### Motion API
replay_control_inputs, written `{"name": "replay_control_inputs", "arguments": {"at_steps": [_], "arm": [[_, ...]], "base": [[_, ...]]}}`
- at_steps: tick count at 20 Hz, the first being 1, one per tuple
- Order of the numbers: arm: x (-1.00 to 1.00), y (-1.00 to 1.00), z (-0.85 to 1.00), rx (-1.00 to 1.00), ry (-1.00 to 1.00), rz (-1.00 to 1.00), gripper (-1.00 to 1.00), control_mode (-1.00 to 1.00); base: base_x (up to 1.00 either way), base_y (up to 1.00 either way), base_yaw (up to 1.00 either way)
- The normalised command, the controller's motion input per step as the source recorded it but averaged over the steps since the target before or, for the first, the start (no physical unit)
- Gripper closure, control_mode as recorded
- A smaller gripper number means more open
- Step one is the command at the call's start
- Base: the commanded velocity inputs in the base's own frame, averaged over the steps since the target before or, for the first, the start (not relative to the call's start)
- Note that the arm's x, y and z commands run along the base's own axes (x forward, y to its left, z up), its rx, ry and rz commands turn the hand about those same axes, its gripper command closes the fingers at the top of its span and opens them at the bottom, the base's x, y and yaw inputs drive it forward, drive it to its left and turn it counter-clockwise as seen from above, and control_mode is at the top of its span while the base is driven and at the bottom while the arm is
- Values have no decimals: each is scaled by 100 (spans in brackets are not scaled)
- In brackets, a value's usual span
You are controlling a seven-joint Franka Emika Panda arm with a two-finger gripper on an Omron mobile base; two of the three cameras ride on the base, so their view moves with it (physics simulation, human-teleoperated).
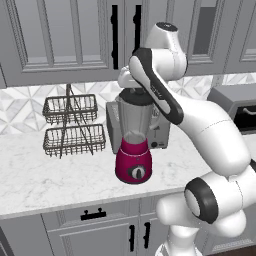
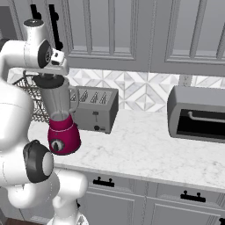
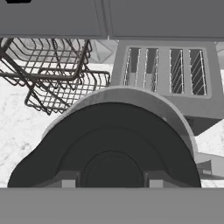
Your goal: Close the lid blender by securely placing the lid on top.
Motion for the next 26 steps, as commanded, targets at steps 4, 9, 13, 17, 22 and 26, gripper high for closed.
{"name": "replay_control_inputs", "arguments": {"at_steps": [4,9,13,17,22,26], "arm": [[15,0,0,-1,-2,-1,100,-100],[16,0,0,-1,-4,-2,100,-100],[16,0,0,-2,-3,-1,100,-100],[13,3,-1,-3,-3,0,100,-100],[1,14,-1,-3,-2,0,100,-100],[0,29,0,-4,0,0,100,-100]], "base": [[0,0,0],[0,0,0],[0,0,0],[0,0,0],[0,0,0],[0,0,0]]}}
